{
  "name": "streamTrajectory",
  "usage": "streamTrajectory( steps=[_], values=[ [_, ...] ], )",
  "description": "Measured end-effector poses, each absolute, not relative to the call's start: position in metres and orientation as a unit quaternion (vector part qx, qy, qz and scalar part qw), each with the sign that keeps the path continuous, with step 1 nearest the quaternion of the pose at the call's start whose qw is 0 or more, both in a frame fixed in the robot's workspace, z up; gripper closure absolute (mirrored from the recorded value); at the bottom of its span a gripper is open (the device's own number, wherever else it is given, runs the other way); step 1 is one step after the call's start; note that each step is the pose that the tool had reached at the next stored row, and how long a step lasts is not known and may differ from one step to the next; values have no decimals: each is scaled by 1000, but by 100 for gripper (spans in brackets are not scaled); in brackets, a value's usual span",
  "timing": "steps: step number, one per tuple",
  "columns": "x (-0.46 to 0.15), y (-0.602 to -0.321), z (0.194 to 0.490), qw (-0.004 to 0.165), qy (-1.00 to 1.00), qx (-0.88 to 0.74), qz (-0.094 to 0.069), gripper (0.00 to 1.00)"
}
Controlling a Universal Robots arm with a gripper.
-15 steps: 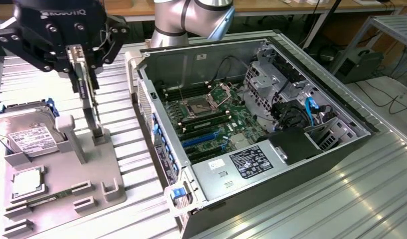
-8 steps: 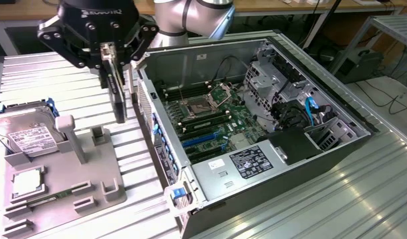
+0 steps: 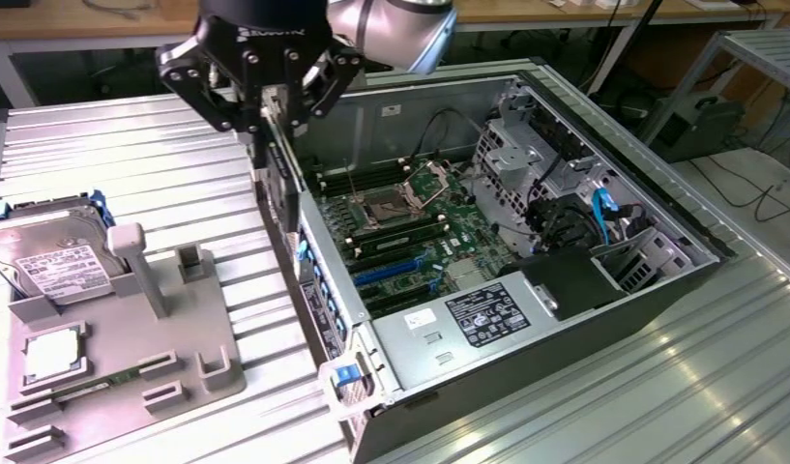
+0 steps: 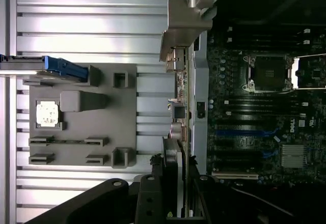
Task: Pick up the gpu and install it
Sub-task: 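Pick up the gpu and move the gpu toward the slot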
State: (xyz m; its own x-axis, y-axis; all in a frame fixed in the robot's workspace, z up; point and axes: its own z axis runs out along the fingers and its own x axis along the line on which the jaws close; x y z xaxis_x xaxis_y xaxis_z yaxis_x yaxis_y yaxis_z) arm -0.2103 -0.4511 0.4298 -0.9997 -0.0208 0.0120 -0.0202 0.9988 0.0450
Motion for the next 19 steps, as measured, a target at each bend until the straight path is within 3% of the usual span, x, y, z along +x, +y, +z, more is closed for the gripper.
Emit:
streamTrajectory(
  steps=[19],
  values=[
    [-122, -451, 414, 6, -1000, 10, -22, 72]
  ],
)
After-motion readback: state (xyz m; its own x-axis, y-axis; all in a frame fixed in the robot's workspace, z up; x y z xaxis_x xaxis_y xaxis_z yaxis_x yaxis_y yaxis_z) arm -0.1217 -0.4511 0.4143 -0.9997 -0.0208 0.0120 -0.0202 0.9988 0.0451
